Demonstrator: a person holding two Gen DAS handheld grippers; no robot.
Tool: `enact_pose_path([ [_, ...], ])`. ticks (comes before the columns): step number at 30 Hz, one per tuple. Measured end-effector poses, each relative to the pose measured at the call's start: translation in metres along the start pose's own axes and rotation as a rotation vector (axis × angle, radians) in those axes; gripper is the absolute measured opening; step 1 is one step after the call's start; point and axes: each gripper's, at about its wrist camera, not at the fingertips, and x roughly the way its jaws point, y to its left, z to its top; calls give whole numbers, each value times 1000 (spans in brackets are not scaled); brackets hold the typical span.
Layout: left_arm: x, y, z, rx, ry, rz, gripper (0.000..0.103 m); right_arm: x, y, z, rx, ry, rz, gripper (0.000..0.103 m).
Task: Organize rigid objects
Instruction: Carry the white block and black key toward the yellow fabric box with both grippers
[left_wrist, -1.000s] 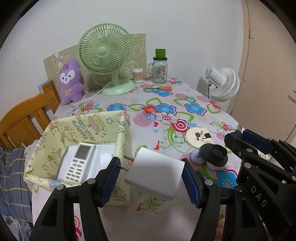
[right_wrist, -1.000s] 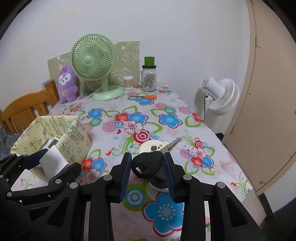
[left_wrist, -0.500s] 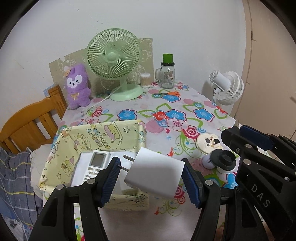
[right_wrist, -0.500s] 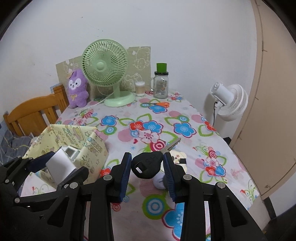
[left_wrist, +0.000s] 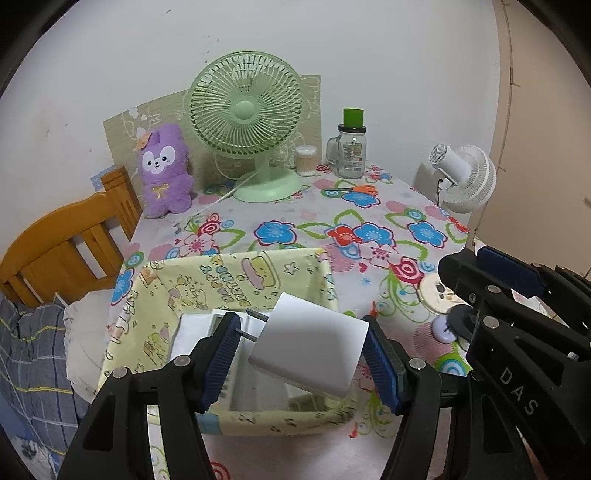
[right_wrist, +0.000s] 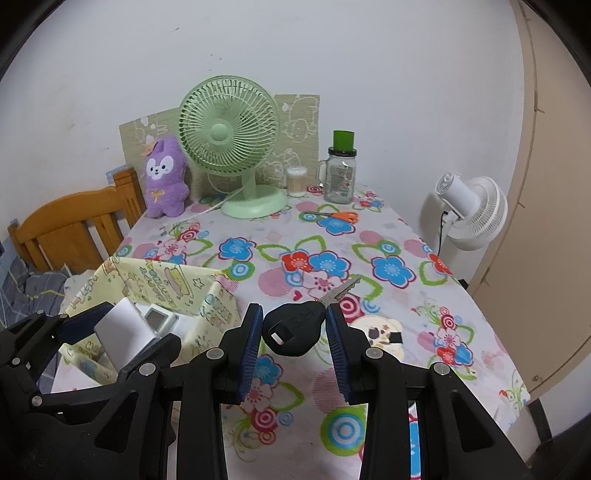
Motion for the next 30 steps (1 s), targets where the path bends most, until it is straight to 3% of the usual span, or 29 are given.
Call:
enact_pose_path([
  [30, 33, 50, 4, 5, 46, 3, 68, 45, 72, 20, -72, 53, 54, 38],
])
